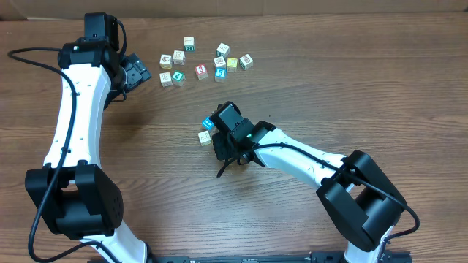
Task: Form a circle
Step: 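Carry the yellow K block down and lower it near the blue blocks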
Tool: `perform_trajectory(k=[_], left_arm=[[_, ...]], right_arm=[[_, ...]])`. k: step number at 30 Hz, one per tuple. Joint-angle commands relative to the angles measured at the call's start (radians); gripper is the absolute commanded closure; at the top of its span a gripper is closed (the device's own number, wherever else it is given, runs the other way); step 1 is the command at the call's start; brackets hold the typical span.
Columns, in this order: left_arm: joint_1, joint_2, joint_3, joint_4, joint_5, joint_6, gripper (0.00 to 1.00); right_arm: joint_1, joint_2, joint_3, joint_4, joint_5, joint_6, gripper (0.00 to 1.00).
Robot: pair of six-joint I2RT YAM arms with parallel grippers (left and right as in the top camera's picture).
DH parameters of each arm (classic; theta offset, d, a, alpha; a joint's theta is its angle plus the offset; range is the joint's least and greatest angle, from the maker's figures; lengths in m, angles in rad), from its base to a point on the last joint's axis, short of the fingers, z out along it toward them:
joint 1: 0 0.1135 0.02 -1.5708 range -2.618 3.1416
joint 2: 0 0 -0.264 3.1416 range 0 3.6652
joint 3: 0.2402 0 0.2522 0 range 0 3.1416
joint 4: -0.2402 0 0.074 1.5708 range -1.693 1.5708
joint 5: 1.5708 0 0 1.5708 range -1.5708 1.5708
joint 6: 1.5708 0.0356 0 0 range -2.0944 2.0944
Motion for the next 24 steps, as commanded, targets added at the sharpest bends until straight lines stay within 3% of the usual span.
perform_trajectory(k=[1, 15, 24], left_arm=[[0.001, -0.019, 0.014, 0.000, 0.000, 0.001, 0.00], [0.001, -0.019, 0.014, 0.000, 0.001, 0.001, 0.01], [0.001, -0.019, 0.014, 0.000, 0.001, 0.002, 0.01]], right_arm=[[0.001, 0.000, -0.008, 0.008, 0.013, 0.005, 0.60], [-0.006, -0.113, 0.045, -0.070, 0.013, 0.002, 0.59], [-0.006, -0.122, 0.032, -0.188, 0.010, 0.052, 0.79]])
